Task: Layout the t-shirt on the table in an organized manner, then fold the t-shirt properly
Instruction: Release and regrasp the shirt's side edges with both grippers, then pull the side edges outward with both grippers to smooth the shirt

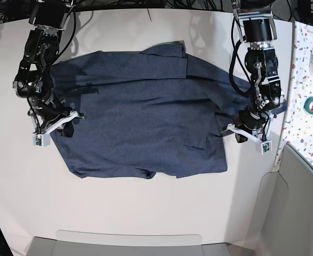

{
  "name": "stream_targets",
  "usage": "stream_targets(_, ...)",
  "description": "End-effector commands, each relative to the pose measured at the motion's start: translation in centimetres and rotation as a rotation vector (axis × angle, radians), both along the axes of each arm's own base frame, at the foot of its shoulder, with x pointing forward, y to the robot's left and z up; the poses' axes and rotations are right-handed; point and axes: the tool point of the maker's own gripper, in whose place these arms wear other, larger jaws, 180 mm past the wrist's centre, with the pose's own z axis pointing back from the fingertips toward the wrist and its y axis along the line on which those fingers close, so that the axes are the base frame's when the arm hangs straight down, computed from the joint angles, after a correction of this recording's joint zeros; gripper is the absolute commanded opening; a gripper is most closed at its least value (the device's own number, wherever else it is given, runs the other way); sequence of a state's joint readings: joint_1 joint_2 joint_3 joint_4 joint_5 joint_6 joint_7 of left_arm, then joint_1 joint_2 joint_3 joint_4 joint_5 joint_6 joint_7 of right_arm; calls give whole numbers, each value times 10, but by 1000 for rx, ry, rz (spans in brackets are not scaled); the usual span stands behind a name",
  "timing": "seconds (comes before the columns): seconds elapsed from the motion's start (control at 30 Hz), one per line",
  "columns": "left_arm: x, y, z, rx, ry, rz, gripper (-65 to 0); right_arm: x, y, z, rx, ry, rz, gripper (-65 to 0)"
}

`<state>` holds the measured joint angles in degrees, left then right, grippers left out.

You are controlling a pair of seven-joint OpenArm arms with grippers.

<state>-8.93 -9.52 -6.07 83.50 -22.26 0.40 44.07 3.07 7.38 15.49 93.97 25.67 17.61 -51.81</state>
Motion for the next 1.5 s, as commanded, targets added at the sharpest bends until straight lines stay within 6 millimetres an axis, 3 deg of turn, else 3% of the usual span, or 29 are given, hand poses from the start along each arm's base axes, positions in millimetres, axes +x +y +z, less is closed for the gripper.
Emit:
stream_targets(0.0,12,6,12,4,-37,8,-647,8,-1,12,10,-51,-2,-650)
stream_targets(0.2,10,5,-3,-11,5,10,-647,-1,-4,-4,16,-6,-10,-650)
stream_targets(0.5,14,1,11,-8,-34,1,-647,-4,-4,-12,21,17,-12,-650)
stream_targets(0.7,16,-12,9,-34,-33,-8,-646,-4,-4,-13,23,18,-12,-650)
stream_targets(0.83,13,-27,-7,-50,10,-34,-646,-3,-3,-13,25,16,-12,-650)
stream_targets(1.07,17,-27,-24,-70,61,-24,-646,-3,-4,-12,22,16,-13,-650)
stream_targets(1.2,9,-15,-44,-70,116,2,-647,-5,-8,-13,17,20,-22,-650)
stream_targets(1.47,18,43,-29,31,30,141,-648,-19,-57,-29,32,64,-161,-650)
